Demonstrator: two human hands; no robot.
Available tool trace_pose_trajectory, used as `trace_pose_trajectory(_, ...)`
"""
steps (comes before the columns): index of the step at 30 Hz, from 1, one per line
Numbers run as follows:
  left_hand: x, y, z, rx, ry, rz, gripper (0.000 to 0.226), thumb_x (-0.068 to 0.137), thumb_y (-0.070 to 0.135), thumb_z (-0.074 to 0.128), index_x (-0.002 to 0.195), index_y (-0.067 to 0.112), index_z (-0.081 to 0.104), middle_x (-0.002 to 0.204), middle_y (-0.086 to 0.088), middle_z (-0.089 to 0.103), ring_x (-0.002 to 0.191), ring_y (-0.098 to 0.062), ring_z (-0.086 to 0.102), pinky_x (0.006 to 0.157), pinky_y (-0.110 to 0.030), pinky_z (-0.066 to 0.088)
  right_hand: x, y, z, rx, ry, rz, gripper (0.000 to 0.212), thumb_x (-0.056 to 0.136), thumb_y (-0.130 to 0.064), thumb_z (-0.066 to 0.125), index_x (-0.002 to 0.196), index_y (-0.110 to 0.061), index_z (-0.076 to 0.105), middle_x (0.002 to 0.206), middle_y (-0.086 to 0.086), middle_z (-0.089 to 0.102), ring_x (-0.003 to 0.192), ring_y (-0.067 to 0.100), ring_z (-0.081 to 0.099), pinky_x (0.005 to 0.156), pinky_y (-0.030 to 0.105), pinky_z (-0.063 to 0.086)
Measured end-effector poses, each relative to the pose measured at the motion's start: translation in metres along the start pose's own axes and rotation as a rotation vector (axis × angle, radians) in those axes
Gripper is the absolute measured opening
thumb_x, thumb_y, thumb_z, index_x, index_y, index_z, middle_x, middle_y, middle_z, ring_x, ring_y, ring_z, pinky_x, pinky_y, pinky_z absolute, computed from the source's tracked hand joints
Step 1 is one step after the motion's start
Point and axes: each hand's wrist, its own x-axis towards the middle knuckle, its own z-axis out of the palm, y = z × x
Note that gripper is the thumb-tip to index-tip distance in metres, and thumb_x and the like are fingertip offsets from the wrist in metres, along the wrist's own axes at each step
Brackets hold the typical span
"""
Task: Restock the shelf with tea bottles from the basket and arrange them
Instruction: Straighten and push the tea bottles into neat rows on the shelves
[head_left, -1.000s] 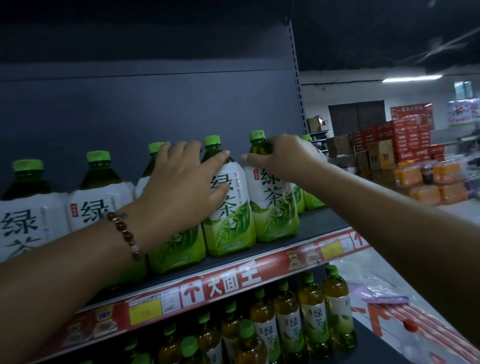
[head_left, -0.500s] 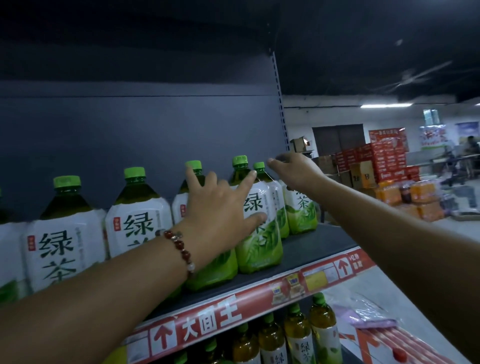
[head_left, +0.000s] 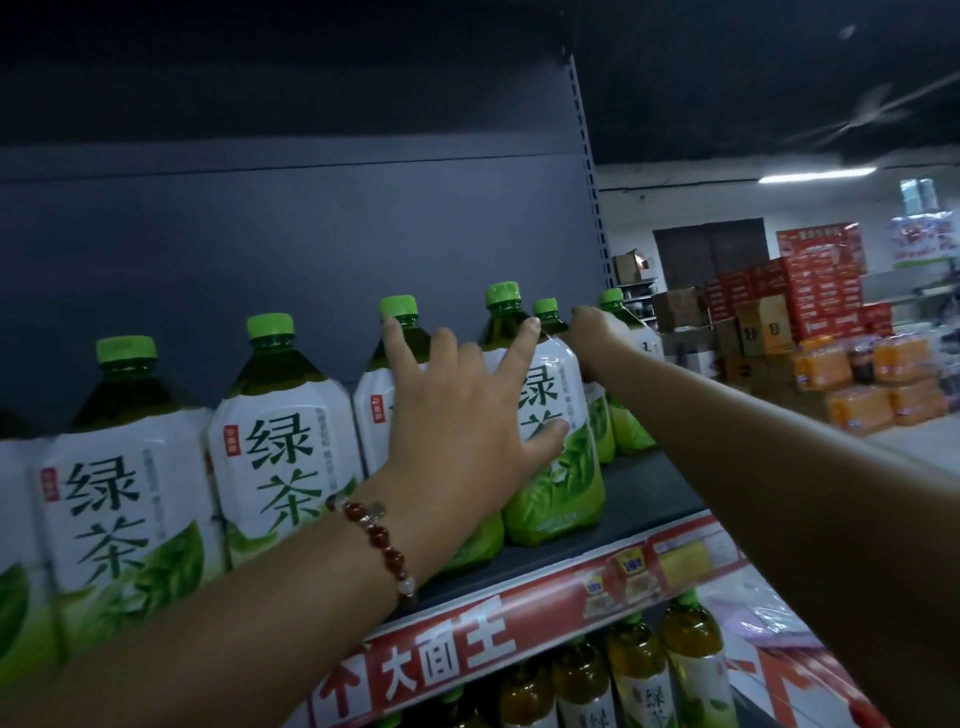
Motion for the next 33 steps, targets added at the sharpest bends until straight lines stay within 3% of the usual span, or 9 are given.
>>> trace_pose_trajectory(3,0.0,0.0,0.002,-0.009,0.015,0.003,0.088,0.085,0.079,0.029,0.157,0.034,0.006,0.119,-0.007,0.06,0.125,-0.031,0.042,0.114,-0.069,0.006,0.003,-0.001,0.005,-0.059,0.021,0.033,0.03,0.098,-0.027,0.053,0.118,-0.006,0.06,0.117,0.012,0.064,0.107,0.029,0.061,0.079,0.035,0.046)
trace_pose_trajectory(8,0.0,-0.002,0.005,-0.002,0.044,0.004,0.088,0.085,0.08,0.028,0.158,0.034,0.008,0.116,-0.007,0.061,0.122,-0.03,0.044,0.114,-0.069,0.007,0.006,-0.003,0.004,-0.108,0.002,0.028,0.024,0.096,-0.026,0.055,0.11,-0.008,0.062,0.104,0.01,0.064,0.09,0.025,0.06,0.073,0.034,0.049)
trace_pose_trajectory(13,0.001,-0.002,0.005,0.013,0.038,0.005,0.09,0.084,0.081,0.026,0.158,0.034,0.009,0.117,-0.007,0.061,0.122,-0.03,0.044,0.114,-0.069,0.008,0.008,0.0,-0.004,-0.123,-0.035,-0.009,0.033,0.094,-0.036,0.057,0.109,-0.007,0.063,0.099,0.009,0.062,0.085,0.024,0.059,0.068,0.033,0.045)
trace_pose_trajectory(20,0.001,-0.002,0.006,0.025,0.034,0.007,0.09,0.084,0.081,0.026,0.158,0.033,0.008,0.119,-0.008,0.061,0.123,-0.031,0.045,0.114,-0.069,0.008,0.004,0.013,-0.014,0.027,-0.022,-0.053,0.059,0.076,-0.068,0.059,0.096,-0.013,0.066,0.09,0.007,0.066,0.082,0.022,0.065,0.078,0.034,0.056)
trace_pose_trajectory(24,0.001,-0.002,0.006,0.03,0.039,0.005,0.09,0.083,0.081,0.027,0.157,0.033,0.011,0.116,-0.008,0.063,0.122,-0.031,0.046,0.114,-0.069,0.01,-0.005,0.017,-0.023,0.061,-0.003,-0.081,0.052,0.076,-0.062,0.059,0.087,-0.012,0.067,0.079,0.003,0.063,0.067,0.017,0.059,0.058,0.026,0.045)
trace_pose_trajectory(26,0.001,-0.002,0.005,0.037,0.03,0.004,0.09,0.083,0.081,0.026,0.157,0.033,0.01,0.118,-0.008,0.063,0.123,-0.031,0.046,0.114,-0.069,0.01,-0.01,0.019,-0.027,0.072,-0.007,-0.085,0.049,0.076,-0.059,0.06,0.087,-0.012,0.067,0.081,0.004,0.065,0.07,0.019,0.061,0.061,0.027,0.047)
trace_pose_trajectory(30,0.001,-0.002,0.002,0.033,-0.007,0.006,0.09,0.084,0.081,0.025,0.157,0.034,0.006,0.122,-0.007,0.062,0.125,-0.031,0.044,0.114,-0.069,0.01,-0.02,0.024,-0.035,0.113,-0.011,-0.109,0.05,0.075,-0.058,0.062,0.093,-0.011,0.069,0.094,0.008,0.071,0.086,0.023,0.068,0.083,0.038,0.059)
trace_pose_trajectory(33,0.001,-0.001,0.0,0.033,-0.02,0.008,0.089,0.084,0.081,0.026,0.157,0.033,0.007,0.122,-0.008,0.062,0.125,-0.032,0.045,0.114,-0.069,0.01,-0.027,0.026,-0.039,0.12,0.002,-0.126,0.051,0.074,-0.058,0.064,0.095,-0.012,0.069,0.096,0.008,0.072,0.086,0.023,0.068,0.083,0.038,0.058)
